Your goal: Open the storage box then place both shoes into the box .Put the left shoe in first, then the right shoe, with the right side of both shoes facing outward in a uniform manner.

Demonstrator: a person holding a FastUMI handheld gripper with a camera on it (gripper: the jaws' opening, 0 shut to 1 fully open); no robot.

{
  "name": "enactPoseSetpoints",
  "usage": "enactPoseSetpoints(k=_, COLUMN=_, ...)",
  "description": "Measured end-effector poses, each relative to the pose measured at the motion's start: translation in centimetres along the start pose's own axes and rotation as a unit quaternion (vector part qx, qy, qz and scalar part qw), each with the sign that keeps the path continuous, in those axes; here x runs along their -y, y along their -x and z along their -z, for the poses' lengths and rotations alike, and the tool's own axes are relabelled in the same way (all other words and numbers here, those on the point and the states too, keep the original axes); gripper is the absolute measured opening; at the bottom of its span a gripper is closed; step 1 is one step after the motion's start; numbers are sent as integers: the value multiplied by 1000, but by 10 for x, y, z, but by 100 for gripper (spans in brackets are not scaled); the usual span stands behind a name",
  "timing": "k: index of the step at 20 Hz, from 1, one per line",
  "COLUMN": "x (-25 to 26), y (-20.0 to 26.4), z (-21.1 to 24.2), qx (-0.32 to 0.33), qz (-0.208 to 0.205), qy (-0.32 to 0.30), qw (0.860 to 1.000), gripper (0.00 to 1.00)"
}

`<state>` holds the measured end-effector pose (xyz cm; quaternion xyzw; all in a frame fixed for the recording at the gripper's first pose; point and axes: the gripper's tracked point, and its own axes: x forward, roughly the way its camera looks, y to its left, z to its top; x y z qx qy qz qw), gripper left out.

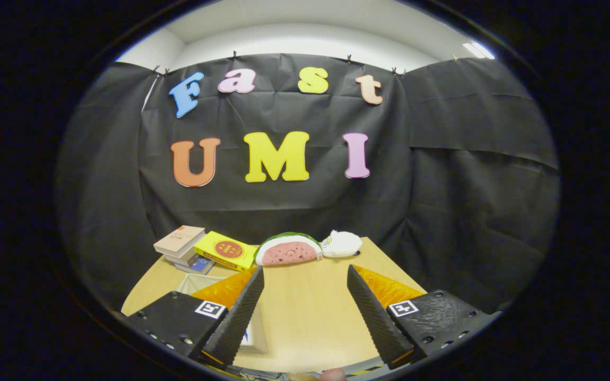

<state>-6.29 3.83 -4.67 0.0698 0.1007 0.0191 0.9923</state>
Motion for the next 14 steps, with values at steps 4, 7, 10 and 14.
enactPoseSetpoints(k=4, x=-4, y=12, z=17, qx=-2, qz=5, qy=-6, qw=1000, gripper=95)
enactPoseSetpoints(k=7, x=1, y=18, z=24, qx=-10, qz=16, qy=-24, qw=1000, gripper=95)
enactPoseSetpoints(k=10, x=5, y=27, z=19, qx=-4, qz=25, qy=-24, qw=999, gripper=95)
enactPoseSetpoints(k=14, x=3, y=39, z=4, qx=17, qz=26, qy=-20, qw=999, gripper=95)
